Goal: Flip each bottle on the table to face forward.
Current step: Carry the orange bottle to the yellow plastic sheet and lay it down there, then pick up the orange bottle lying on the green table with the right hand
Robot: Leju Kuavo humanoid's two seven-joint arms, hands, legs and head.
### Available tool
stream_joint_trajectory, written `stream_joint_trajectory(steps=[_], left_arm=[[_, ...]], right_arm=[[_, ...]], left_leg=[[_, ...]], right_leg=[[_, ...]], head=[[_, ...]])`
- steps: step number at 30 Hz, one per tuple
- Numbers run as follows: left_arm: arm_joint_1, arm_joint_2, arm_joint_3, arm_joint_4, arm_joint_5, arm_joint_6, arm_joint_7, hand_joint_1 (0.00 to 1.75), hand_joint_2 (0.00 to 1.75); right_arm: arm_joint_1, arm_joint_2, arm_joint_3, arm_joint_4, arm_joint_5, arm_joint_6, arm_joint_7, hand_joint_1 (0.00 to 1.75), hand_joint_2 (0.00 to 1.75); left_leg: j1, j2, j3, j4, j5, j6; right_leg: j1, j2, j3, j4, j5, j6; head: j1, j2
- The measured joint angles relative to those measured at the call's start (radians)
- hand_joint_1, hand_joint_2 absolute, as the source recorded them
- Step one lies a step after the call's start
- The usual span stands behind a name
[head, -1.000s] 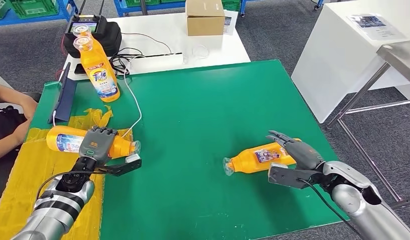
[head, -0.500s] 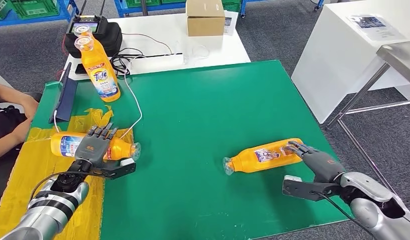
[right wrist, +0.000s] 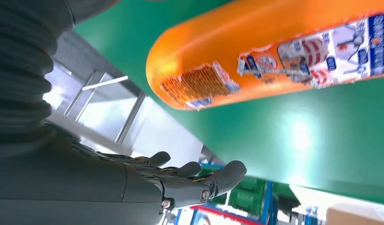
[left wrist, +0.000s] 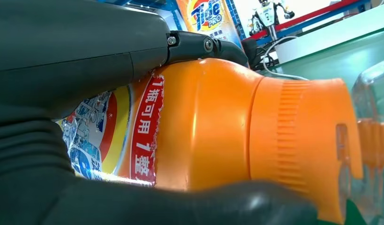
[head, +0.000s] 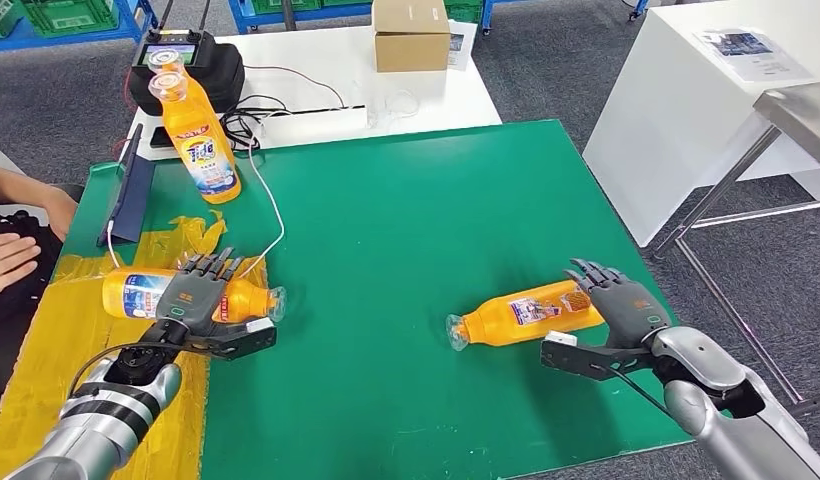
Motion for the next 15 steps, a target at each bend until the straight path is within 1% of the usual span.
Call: stream_joint_trajectory(steps=[5,10,13,15], left_arm=[[0.022,0.0,-0.011,-0.036,0.05,-0.002,-0.025,0.0,0.0],[0.045,-0.002,-0.015,-0.096,0.107,0.013,-0.056,0.0,0.0],[0.066,-0.015,-0.002,-0.151,0.198,0.059,-0.127,0.0,0.0],[0.088,-0.031,0.022,-0.207,0.274,0.092,-0.181,0.0,0.0]], right_arm=[[-0.051,0.056,0.01,0.056,0.081,-0.054,0.003,0.0,1.75],[-0.095,0.098,0.01,0.121,0.116,-0.062,0.002,0.0,1.75],[-0.106,0.121,0.009,0.172,0.141,-0.064,-0.005,0.0,1.75],[-0.11,0.137,0.008,0.211,0.173,-0.071,-0.004,0.0,1.75]], left_leg=[[0.0,0.0,0.0,0.0,0.0,0.0],[0.0,0.0,0.0,0.0,0.0,0.0],[0.0,0.0,0.0,0.0,0.0,0.0],[0.0,0.0,-0.001,0.0,0.0,0.0]], right_leg=[[0.0,0.0,0.0,0.0,0.0,0.0],[0.0,0.0,0.0,0.0,0.0,0.0],[0.0,0.0,0.0,0.0,0.0,0.0],[0.0,0.0,0.0,0.0,0.0,0.0]], head=[[0.0,0.0],[0.0,0.0],[0.0,0.0],[0.0,0.0]])
